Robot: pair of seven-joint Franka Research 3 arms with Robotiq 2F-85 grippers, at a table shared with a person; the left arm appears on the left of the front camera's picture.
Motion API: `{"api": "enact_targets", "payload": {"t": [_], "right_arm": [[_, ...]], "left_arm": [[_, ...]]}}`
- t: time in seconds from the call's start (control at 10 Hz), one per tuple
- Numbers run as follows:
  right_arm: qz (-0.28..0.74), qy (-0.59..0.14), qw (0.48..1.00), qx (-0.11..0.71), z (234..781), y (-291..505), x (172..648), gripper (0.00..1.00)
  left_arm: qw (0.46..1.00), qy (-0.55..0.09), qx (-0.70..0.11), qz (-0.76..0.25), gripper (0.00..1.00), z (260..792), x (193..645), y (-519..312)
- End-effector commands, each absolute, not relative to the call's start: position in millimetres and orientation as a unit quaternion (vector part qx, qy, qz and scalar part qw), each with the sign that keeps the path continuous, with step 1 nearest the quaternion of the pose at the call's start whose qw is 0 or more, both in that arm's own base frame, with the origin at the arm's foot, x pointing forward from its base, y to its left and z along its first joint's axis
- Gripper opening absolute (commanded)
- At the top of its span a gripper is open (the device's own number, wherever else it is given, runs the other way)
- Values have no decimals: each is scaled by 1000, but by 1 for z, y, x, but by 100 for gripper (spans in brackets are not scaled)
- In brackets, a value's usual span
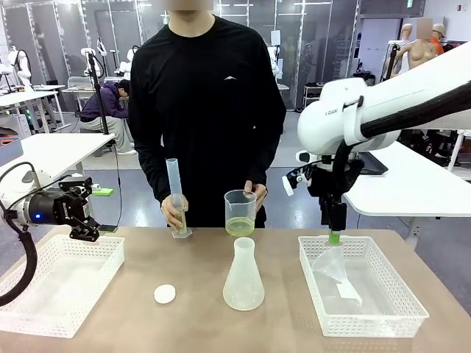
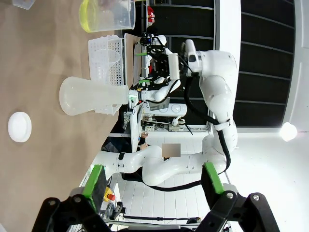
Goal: Prepare the solutions needed for the experiment.
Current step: Pick up the Plastic Funnel and insert it into the Big flask.
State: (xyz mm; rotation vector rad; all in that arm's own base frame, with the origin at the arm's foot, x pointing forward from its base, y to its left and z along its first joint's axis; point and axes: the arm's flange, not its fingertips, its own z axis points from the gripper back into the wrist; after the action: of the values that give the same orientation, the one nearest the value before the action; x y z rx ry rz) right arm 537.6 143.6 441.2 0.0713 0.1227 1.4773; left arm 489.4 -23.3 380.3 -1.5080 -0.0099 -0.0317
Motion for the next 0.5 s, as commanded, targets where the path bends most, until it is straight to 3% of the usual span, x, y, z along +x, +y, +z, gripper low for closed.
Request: {"api": "enact_targets", "payload": {"t": [0.0, 0.4], "right_arm": [[684, 102, 719, 75, 442, 141, 567, 100], [699, 147, 688, 127, 408, 124, 593, 100]], "left_arm": [[727, -5, -686, -14, 100, 381, 490, -23], [727, -5, -686, -14, 100, 381, 490, -23]]}}
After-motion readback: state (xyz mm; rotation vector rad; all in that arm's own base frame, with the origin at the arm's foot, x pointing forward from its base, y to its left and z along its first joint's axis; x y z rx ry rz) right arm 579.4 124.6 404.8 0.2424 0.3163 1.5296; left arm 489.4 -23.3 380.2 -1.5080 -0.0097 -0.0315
